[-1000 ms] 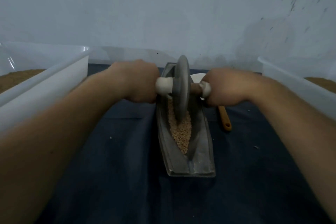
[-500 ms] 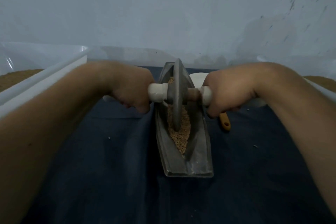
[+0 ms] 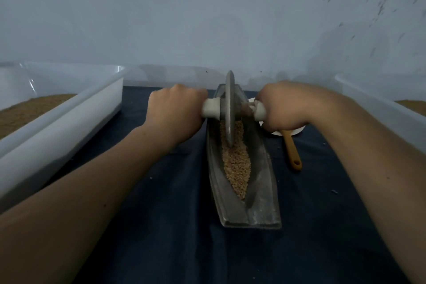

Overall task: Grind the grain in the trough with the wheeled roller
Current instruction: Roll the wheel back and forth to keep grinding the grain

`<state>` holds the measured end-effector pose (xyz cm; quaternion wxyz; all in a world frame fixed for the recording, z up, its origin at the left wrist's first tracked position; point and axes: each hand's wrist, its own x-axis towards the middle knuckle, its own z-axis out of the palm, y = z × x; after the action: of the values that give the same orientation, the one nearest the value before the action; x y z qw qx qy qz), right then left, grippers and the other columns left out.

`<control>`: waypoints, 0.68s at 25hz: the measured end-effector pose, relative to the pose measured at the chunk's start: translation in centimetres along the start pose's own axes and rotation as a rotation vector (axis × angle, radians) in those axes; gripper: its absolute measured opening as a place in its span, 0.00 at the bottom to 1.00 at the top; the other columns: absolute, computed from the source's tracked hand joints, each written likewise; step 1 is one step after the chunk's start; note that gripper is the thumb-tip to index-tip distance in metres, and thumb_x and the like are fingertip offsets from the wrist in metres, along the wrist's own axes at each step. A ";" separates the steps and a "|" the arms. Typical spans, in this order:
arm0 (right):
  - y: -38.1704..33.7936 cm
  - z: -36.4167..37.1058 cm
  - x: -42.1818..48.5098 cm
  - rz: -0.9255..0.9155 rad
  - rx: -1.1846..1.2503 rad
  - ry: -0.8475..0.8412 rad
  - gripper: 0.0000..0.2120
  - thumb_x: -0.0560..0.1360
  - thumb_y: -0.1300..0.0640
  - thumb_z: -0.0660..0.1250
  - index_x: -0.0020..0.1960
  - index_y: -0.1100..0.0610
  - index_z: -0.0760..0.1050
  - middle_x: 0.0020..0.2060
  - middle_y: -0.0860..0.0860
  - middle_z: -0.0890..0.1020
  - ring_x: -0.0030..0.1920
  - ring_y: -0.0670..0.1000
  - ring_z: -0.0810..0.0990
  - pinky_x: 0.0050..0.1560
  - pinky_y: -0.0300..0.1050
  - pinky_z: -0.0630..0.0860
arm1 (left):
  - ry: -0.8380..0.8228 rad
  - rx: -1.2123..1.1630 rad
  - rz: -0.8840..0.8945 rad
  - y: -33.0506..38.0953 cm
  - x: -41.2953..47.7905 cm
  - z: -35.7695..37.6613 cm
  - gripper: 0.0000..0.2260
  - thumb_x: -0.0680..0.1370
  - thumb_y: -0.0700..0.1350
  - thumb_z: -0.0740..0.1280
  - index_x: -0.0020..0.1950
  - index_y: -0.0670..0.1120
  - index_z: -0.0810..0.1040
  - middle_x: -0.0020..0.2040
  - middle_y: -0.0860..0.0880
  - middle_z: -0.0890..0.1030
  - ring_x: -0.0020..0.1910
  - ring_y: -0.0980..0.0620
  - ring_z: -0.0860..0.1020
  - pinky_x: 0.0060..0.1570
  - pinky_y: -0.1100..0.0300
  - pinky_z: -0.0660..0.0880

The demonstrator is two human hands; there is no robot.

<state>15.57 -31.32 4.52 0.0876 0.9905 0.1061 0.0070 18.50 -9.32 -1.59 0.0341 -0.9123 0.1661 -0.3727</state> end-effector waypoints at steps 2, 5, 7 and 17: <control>0.2 0.3 -0.3 0.000 0.030 -0.013 0.07 0.71 0.57 0.73 0.40 0.54 0.74 0.35 0.52 0.79 0.35 0.51 0.78 0.32 0.42 0.69 | -0.043 0.012 0.007 0.4 0.5 -0.7 0.07 0.74 0.49 0.66 0.40 0.54 0.69 0.33 0.51 0.68 0.34 0.43 0.75 0.30 0.56 0.62; 0.2 -0.1 -1.1 -0.006 0.084 -0.108 0.06 0.70 0.55 0.74 0.41 0.55 0.78 0.35 0.52 0.82 0.34 0.51 0.80 0.33 0.42 0.72 | -0.373 -0.036 0.016 0.3 1.7 -3.0 0.05 0.73 0.51 0.70 0.43 0.53 0.75 0.37 0.52 0.73 0.40 0.45 0.78 0.35 0.54 0.70; 0.6 -1.2 -2.2 -0.037 0.165 -0.306 0.07 0.68 0.53 0.77 0.35 0.52 0.81 0.28 0.50 0.83 0.29 0.49 0.81 0.30 0.40 0.73 | -0.773 -0.185 0.076 -0.2 2.4 -4.8 0.08 0.68 0.50 0.75 0.38 0.49 0.78 0.33 0.52 0.80 0.33 0.51 0.80 0.34 0.59 0.74; 1.0 3.3 -0.3 0.090 0.063 0.396 0.08 0.73 0.53 0.66 0.37 0.49 0.69 0.34 0.47 0.76 0.35 0.50 0.75 0.32 0.43 0.69 | -0.062 0.111 0.023 1.1 0.7 -2.2 0.07 0.75 0.52 0.68 0.43 0.52 0.72 0.38 0.48 0.78 0.37 0.42 0.78 0.31 0.56 0.61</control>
<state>15.64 -32.91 1.39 0.0337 0.9758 0.0768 0.2020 17.16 -10.41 0.22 0.0940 -0.9182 0.1546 -0.3525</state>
